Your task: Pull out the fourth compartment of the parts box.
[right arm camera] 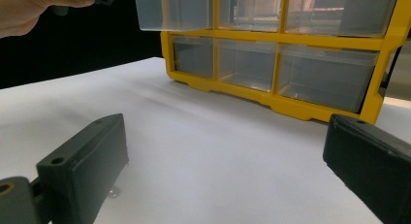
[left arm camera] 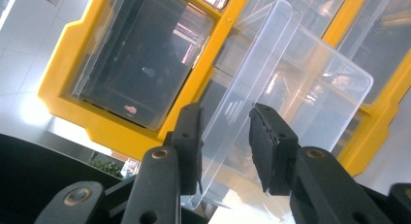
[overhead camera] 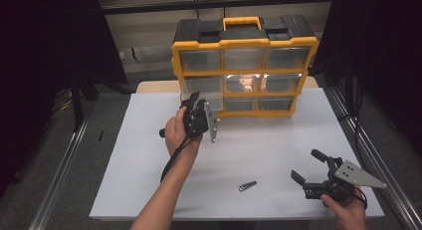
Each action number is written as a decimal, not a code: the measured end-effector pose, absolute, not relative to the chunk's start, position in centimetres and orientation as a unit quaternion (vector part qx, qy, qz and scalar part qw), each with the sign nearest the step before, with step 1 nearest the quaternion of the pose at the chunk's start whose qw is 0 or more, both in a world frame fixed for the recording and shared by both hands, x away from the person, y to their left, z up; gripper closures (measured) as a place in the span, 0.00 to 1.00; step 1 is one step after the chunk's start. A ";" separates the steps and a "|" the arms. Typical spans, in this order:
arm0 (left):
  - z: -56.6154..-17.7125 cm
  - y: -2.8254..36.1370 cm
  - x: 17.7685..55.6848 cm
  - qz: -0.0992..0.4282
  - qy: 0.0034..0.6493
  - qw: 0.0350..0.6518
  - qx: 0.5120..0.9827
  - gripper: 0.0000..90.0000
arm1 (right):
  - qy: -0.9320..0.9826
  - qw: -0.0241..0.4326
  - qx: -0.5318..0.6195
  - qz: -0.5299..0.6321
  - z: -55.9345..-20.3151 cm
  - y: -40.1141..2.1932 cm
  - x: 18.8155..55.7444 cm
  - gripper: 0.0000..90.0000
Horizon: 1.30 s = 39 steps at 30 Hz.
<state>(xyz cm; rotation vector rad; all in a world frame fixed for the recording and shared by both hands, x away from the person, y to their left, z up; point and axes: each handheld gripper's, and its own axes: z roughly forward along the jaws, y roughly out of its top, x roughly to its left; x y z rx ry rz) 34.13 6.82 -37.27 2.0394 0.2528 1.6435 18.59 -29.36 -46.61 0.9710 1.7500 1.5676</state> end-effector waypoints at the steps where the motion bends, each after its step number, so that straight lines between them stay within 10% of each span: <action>1: -37.3 6.8 34.0 0.602 0.101 0.251 0.751 0.73 | 0.658 0.295 0.365 0.589 -46.6 -29.4 18.6 0.02; 39: -37.4 6.9 33.6 0.602 0.101 0.258 0.749 0.73 | 0.658 0.293 0.364 0.590 -46.6 -29.3 18.6 0.02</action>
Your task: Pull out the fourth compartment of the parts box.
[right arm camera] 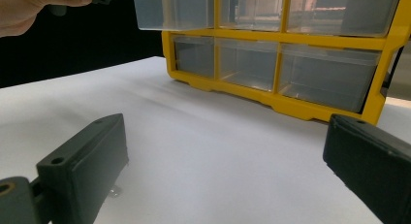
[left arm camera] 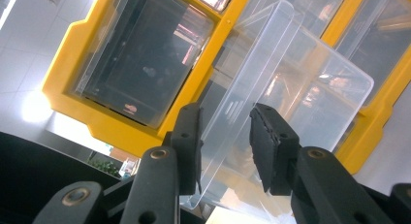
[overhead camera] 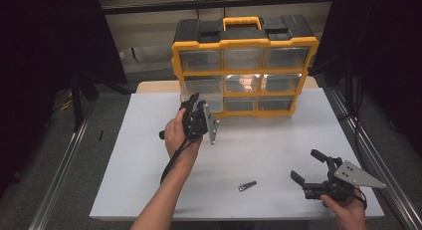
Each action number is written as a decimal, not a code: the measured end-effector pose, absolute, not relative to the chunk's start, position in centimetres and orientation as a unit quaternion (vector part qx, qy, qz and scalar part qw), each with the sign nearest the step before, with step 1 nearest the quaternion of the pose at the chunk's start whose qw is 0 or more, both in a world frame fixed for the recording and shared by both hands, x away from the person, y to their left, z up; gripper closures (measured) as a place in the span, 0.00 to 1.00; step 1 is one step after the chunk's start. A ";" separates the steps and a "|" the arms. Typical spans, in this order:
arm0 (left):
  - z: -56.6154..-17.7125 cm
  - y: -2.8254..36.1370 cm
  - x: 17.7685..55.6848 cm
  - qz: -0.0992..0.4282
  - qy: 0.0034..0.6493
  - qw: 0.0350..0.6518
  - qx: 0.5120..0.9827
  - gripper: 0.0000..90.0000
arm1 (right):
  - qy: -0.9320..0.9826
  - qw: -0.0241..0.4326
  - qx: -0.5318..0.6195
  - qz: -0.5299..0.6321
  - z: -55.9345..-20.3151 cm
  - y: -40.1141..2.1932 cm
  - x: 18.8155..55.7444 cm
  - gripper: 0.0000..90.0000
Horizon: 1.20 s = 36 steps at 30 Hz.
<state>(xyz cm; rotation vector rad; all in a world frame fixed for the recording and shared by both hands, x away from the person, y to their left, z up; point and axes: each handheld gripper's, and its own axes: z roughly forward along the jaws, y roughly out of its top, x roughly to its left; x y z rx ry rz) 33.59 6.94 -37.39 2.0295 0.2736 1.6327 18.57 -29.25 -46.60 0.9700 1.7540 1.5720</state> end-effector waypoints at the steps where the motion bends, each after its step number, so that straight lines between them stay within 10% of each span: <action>1: -37.4 7.0 33.5 0.600 0.107 0.258 0.750 0.72 | 0.659 0.293 0.363 0.590 -46.6 -29.3 18.6 0.02; 36: -38.1 8.1 33.5 0.523 0.242 0.399 0.713 0.33 | 0.662 0.291 0.364 0.587 -46.7 -29.2 18.6 0.02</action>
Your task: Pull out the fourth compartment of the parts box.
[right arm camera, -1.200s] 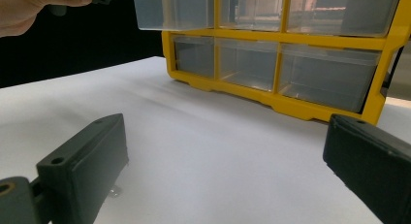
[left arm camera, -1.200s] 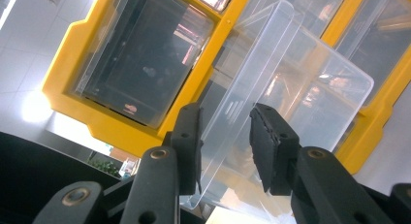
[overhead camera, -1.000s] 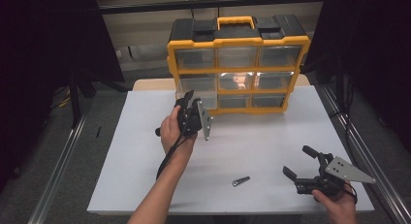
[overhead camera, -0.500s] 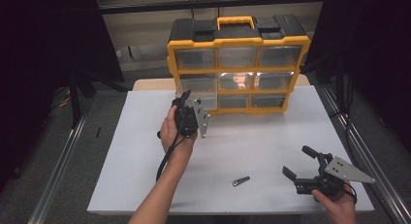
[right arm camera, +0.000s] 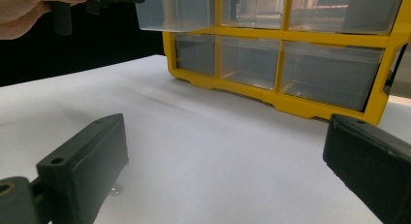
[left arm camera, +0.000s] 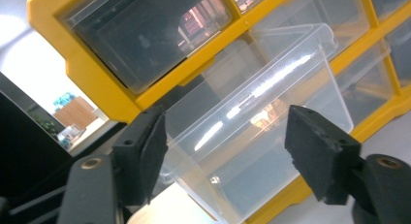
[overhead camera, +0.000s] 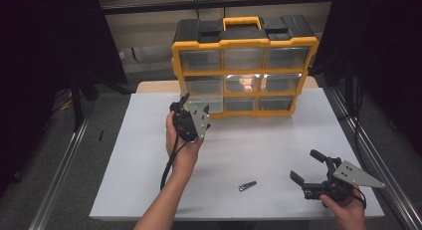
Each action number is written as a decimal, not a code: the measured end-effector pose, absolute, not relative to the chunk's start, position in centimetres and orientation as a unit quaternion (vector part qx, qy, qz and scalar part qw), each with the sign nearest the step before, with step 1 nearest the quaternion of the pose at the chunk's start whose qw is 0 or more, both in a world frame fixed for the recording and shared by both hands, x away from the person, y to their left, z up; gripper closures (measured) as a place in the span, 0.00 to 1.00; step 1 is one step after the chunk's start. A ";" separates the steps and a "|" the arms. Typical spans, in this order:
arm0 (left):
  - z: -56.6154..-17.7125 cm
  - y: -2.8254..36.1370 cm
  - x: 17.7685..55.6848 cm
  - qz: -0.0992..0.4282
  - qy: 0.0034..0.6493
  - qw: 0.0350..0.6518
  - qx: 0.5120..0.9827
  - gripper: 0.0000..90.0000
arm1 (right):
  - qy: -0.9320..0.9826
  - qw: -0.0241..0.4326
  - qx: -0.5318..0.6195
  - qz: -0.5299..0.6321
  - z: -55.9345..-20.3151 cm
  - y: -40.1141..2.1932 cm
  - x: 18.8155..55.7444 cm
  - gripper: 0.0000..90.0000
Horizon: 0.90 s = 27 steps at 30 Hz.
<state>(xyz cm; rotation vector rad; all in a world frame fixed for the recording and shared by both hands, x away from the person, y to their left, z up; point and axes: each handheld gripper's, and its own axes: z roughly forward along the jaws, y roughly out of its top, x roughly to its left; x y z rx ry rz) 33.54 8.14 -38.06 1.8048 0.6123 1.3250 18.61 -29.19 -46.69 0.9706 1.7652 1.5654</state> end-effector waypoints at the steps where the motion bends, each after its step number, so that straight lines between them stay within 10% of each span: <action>1: -38.1 8.2 33.5 0.518 0.247 0.407 0.710 0.32 | 0.662 0.291 0.363 0.587 -46.7 -29.2 18.6 0.02; 27: -39.8 9.5 31.8 0.401 0.330 0.522 0.677 0.15 | 0.662 0.292 0.363 0.587 -46.7 -29.1 18.6 0.02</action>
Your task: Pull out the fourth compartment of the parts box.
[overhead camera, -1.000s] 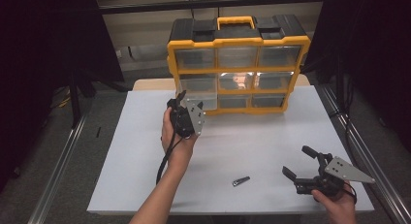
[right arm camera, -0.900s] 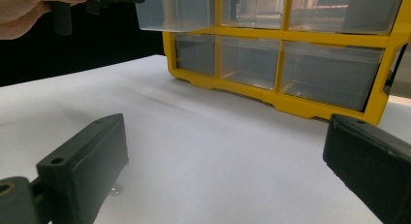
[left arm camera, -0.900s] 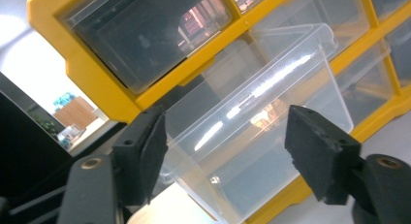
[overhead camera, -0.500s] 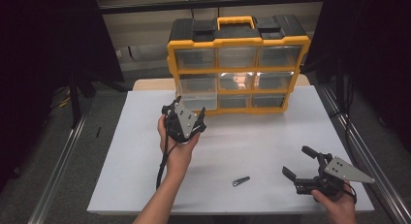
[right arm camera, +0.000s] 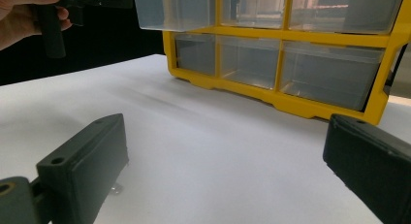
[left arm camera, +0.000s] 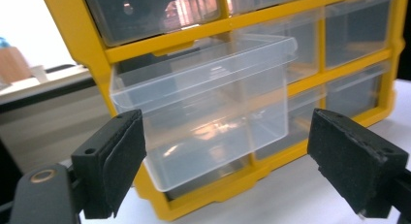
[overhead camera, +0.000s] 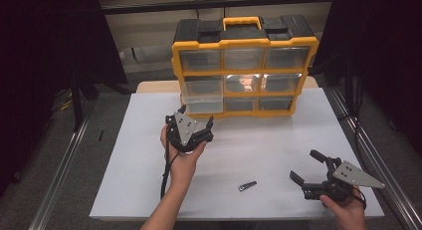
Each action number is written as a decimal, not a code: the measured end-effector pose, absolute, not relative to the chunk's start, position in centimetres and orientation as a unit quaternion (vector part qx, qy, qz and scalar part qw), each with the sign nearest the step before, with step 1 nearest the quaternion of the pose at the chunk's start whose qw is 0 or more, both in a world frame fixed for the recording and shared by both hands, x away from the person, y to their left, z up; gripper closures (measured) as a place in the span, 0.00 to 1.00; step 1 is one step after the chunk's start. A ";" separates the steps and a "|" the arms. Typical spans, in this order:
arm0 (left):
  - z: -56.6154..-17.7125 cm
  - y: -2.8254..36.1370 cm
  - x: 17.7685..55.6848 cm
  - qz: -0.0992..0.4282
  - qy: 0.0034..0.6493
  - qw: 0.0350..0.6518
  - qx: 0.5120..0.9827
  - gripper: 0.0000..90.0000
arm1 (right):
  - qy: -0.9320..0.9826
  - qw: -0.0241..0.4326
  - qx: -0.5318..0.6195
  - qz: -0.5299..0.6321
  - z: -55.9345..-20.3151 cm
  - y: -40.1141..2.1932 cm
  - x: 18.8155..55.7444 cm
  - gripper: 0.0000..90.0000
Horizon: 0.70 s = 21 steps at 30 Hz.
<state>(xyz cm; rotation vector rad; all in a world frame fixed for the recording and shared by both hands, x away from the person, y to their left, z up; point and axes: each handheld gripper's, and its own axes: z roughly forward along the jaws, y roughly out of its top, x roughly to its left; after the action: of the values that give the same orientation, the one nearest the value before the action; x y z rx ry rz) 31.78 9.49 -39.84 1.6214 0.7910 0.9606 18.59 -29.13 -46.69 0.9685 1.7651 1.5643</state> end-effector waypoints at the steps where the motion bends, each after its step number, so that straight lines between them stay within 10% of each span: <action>1: -39.9 9.5 31.7 0.396 0.333 0.523 0.678 0.15 | 0.663 0.292 0.362 0.587 -46.7 -29.2 18.6 0.02; 21: -42.0 9.2 30.7 0.295 0.335 0.561 0.697 0.09 | 0.662 0.296 0.365 0.584 -46.7 -29.3 18.5 0.02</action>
<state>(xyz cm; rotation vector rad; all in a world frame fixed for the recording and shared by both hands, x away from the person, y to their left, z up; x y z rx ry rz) 30.66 9.16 -42.01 1.6421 0.7889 0.6938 18.51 -29.27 -46.67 0.9704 1.7613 1.5534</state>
